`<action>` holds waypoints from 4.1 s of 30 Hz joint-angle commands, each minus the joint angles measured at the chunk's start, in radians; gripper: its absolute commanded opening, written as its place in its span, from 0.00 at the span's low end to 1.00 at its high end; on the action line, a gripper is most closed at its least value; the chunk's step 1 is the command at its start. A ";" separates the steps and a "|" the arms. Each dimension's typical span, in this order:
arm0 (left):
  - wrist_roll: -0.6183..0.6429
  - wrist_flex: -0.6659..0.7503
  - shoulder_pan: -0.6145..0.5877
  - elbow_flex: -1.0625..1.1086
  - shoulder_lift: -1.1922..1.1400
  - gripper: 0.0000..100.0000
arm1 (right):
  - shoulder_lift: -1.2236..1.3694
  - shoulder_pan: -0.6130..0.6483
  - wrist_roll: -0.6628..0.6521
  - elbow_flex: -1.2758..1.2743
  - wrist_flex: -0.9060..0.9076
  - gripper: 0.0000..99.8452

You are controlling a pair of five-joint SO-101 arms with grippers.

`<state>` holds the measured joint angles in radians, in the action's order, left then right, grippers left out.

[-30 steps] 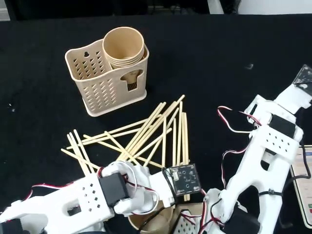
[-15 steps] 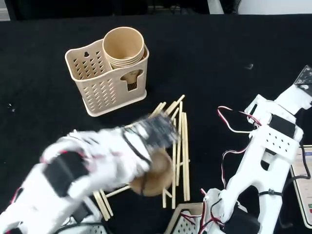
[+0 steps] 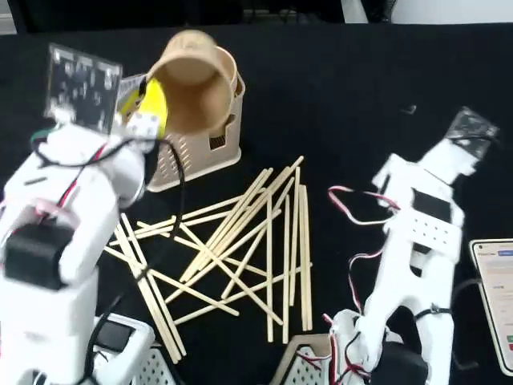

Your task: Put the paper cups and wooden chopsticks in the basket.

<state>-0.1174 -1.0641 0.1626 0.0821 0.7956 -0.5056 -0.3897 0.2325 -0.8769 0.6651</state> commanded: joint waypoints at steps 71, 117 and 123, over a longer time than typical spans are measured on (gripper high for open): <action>0.186 -0.700 -0.444 -0.997 -0.741 0.23 | -0.062 0.261 -0.137 0.001 0.104 0.19; 0.422 0.508 -0.627 1.153 0.015 0.23 | 0.561 0.506 -0.420 0.404 0.422 0.01; 0.422 0.511 -0.630 1.153 0.015 0.23 | 0.366 0.468 -0.463 0.349 0.420 0.01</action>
<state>0.2938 -0.5700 -0.4634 1.2451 0.7894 -0.0146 0.1059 -0.1910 -0.5224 1.0810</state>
